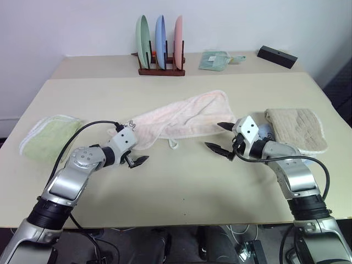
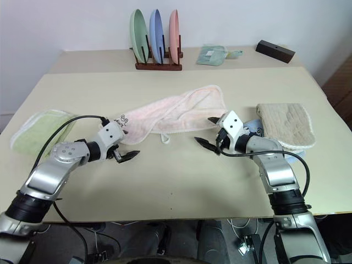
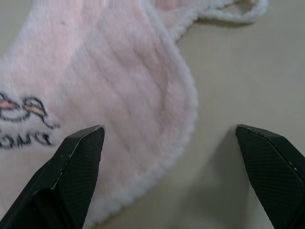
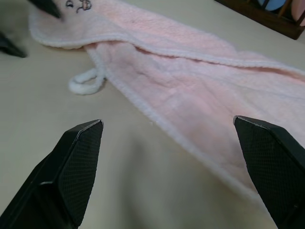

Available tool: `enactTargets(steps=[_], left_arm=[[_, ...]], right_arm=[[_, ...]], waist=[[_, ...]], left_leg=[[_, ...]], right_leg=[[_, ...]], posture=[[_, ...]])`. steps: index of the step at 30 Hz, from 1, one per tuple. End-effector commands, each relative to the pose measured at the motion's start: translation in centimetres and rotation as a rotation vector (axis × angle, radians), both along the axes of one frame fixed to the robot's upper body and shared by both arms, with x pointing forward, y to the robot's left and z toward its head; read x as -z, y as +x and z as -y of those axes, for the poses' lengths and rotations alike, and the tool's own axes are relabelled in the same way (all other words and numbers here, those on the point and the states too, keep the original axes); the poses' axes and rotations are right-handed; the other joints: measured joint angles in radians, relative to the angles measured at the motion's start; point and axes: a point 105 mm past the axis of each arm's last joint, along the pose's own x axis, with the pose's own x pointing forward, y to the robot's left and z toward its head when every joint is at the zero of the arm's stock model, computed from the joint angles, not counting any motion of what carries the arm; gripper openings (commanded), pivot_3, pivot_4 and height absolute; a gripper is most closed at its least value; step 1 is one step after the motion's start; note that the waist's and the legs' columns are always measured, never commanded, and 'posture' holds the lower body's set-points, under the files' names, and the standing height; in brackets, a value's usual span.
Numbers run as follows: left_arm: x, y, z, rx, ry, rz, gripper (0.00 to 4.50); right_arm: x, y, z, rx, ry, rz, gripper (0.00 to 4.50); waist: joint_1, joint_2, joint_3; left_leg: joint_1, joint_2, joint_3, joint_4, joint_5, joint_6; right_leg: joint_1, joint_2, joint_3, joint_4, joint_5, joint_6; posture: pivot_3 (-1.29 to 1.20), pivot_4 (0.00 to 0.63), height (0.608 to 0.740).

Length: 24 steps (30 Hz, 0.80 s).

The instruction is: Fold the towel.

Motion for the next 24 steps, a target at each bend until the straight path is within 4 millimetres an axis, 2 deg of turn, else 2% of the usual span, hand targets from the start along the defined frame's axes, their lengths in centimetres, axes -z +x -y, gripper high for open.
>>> enactTargets(steps=[1, 8, 12, 15, 17, 19, 21, 24], left_arm=[[0.6, 0.7, 0.2, 0.001, 0.022, 0.011, 3.65], [0.6, 1.4, -0.4, -0.015, 0.039, 0.06, 0.2], [0.0, 1.6, -1.3, -0.053, 0.033, 0.11, 0.09], [-3.1, 1.3, -1.1, -0.058, -0.107, 0.223, 0.09], [-4.7, 0.1, -1.2, -0.046, -0.195, 0.26, 0.09], [-5.3, -1.8, -2.2, -0.05, -0.219, 0.245, 0.09], [-4.8, -4.6, -3.6, -0.047, -0.184, 0.195, 0.09], [-3.9, -7.0, -5.0, -0.07, -0.132, 0.143, 0.09]], right_arm=[[-1.5, -0.2, -0.8, -0.015, 0.024, 0.059, 4.5], [-2.1, 0.0, -0.9, -0.004, 0.03, 0.08, 4.5], [-2.3, -0.3, -0.8, -0.002, 0.023, 0.084, 4.5], [-2.6, -0.4, -0.5, 0.003, 0.015, 0.089, 4.5], [-2.6, -0.4, -0.5, 0.003, 0.006, 0.094, 4.5], [-2.9, -0.3, -0.6, -0.001, 0.0, 0.101, 4.5], [-3.2, 0.2, -0.7, -0.012, -0.008, 0.108, 4.5], [-3.3, 0.6, -1.0, -0.038, -0.036, 0.115, 4.5]], waist=[[-0.001, 0.0, 0.0], [-0.003, 0.0, 0.0], [-0.004, 0.0, 0.0], [-0.003, 0.0, 0.0], [-0.004, 0.0, 0.0], [-0.004, 0.0, 0.0], [-0.013, 0.0, 0.0], [-0.015, 0.001, 0.001]], left_leg=[[0.001, 0.0, 0.0, 0.0, 0.0, 0.0], [0.001, 0.0, 0.0, 0.0, 0.0, 0.0], [0.001, 0.0, 0.0, 0.0, 0.0, 0.0], [0.0, 0.0, 0.0, 0.0, 0.0, 0.0], [0.0, 0.0, 0.0, 0.0, 0.0, 0.0], [-0.001, 0.0, 0.0, 0.0, 0.0, 0.0], [-0.001, 0.001, 0.001, 0.0, -0.001, 0.001], [0.001, 0.001, 0.003, -0.002, -0.001, 0.001]], right_leg=[[0.0, 0.0, 0.0, 0.0, 0.0, 0.0], [0.0, 0.0, 0.0, 0.001, 0.0, 0.0], [0.0, 0.0, 0.0, 0.001, 0.0, 0.0], [-0.001, 0.0, 0.0, 0.001, 0.0, 0.0], [-0.001, 0.0, 0.0, 0.001, 0.0, 0.0], [-0.001, 0.0, 0.0, 0.0, 0.0, 0.0], [-0.001, 0.0, 0.001, -0.001, 0.0, 0.0], [-0.001, 0.001, 0.003, -0.001, 0.0, 0.0]], posture=[[0.0, 0.15, 0.735], [0.0, 0.15, 0.735], [0.0, 0.15, 0.735], [0.0, 0.15, 0.735], [0.0, 0.15, 0.735], [0.0, 0.15, 0.735], [0.0, 0.15, 0.735], [0.0, 0.15, 0.735]])
